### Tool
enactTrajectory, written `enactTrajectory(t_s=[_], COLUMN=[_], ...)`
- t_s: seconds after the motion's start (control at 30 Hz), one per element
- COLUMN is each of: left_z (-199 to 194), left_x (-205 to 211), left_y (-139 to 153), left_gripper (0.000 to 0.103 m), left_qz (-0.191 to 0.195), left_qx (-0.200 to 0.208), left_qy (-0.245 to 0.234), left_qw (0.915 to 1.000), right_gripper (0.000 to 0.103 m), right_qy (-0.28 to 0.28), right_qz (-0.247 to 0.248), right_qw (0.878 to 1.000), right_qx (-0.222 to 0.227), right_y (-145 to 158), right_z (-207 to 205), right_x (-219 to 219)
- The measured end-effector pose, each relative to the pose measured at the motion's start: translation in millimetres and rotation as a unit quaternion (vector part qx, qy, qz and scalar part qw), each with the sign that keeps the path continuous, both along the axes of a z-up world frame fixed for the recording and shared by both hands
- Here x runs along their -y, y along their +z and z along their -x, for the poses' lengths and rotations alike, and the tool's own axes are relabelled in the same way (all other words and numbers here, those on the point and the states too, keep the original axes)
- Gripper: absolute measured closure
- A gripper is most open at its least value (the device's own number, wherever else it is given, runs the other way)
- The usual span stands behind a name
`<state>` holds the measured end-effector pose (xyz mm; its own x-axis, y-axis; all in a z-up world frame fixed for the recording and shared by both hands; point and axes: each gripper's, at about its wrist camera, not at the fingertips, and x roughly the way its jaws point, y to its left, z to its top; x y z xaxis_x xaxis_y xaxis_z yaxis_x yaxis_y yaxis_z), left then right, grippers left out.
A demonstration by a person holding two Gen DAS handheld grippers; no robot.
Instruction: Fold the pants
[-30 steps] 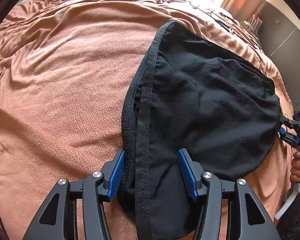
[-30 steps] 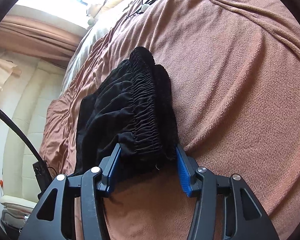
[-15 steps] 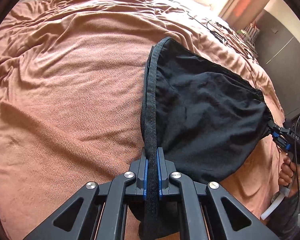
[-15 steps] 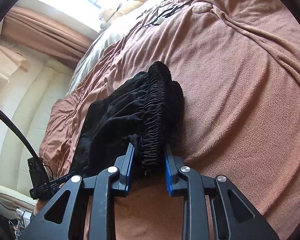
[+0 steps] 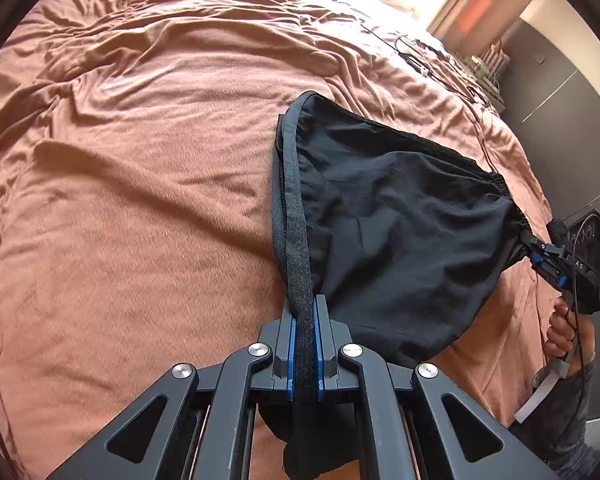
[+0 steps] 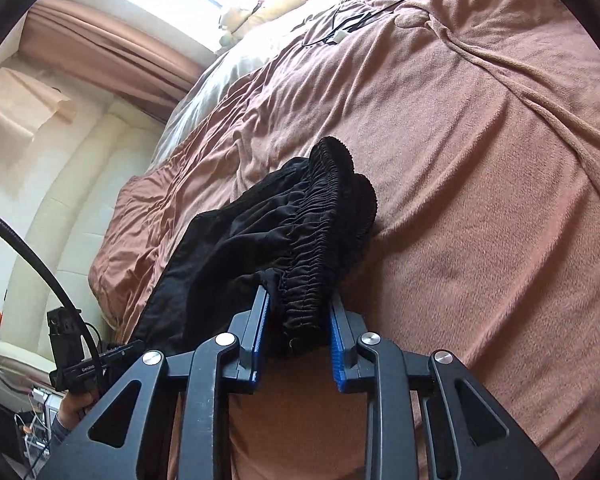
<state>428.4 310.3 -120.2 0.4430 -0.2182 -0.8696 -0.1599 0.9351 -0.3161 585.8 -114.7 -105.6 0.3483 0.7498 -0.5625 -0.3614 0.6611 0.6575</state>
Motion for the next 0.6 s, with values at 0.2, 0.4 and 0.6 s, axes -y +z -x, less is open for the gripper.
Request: enactTrajectory(t_s=[0.2,0.4,0.6], left_z=[37,75,106], left_x=[10,17,22], left_y=[-1,-2,-2], left_gripper=[0.095,0.095,0.095], left_qz=[0.011,0.023,0.034], left_qx=[0.002,0.007,0.014], left_qy=[0.015,0.029,0.046], left_qw=[0.9998,0.9993,0.9982], right_gripper=[0.08,0.08,0.08], right_qy=[0.017,0.039,0.061], right_qz=[0.006,0.018,0.033], right_qw=[1.0,0.999,0.998], right_qx=[-0.004,0.003,0.013], right_y=[2,6,9], right_z=[15,29,38], right_x=[6,7,5])
